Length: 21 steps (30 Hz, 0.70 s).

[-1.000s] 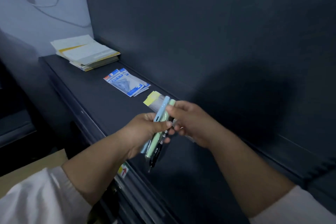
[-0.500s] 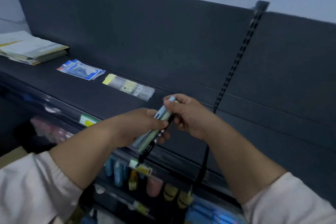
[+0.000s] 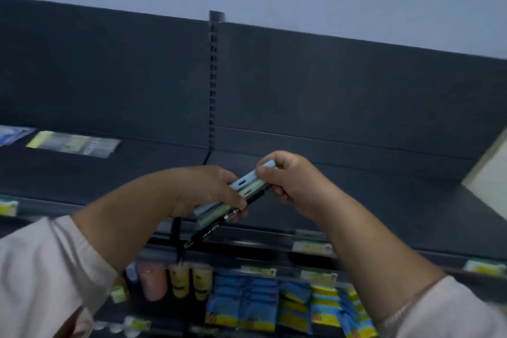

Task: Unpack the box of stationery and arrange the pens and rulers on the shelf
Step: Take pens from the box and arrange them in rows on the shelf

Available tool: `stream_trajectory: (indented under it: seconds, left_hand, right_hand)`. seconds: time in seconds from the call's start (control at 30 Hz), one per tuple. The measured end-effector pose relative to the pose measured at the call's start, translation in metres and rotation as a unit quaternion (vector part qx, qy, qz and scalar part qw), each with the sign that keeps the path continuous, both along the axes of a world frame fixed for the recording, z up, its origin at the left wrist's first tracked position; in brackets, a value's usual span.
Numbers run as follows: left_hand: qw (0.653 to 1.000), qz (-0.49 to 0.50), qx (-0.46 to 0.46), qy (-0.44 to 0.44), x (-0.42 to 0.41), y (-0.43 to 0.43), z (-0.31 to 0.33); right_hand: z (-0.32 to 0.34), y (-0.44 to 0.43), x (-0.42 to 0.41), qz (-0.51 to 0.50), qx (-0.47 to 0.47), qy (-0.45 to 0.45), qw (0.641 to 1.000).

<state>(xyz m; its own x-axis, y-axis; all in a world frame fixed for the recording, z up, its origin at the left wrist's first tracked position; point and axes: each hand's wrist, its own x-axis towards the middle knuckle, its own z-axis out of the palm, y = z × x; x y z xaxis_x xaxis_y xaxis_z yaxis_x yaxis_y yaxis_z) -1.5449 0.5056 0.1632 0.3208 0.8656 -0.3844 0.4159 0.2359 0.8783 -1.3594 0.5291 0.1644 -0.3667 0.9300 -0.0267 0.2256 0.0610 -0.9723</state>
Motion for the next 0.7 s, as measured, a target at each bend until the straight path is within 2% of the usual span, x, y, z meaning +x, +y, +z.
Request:
stream_trajectory:
  seconds: [0.13, 0.33, 0.6, 0.7]
  left_hand:
    - [0.996, -0.064, 0.035, 0.044, 0.106, 0.014, 0.009]
    - [0.981, -0.112, 0.069, 0.141, 0.244, 0.049, 0.003]
    - [0.978, -0.068, 0.04, 0.193, 0.34, 0.111, -0.006]
    - [0.99, 0.005, 0.06, 0.13, 0.374, 0.141, -0.011]
  right_hand:
    - [0.002, -0.004, 0.107, -0.055, -0.015, 0.015, 0.998]
    - [0.002, 0.009, 0.273, -0.158, -0.078, 0.132, 0.975]
    - [-0.013, 0.041, 0.404, -0.264, -0.127, 0.223, 0.93]
    - [-0.023, 0.056, 0.432, -0.307, -0.129, 0.232, 0.914]
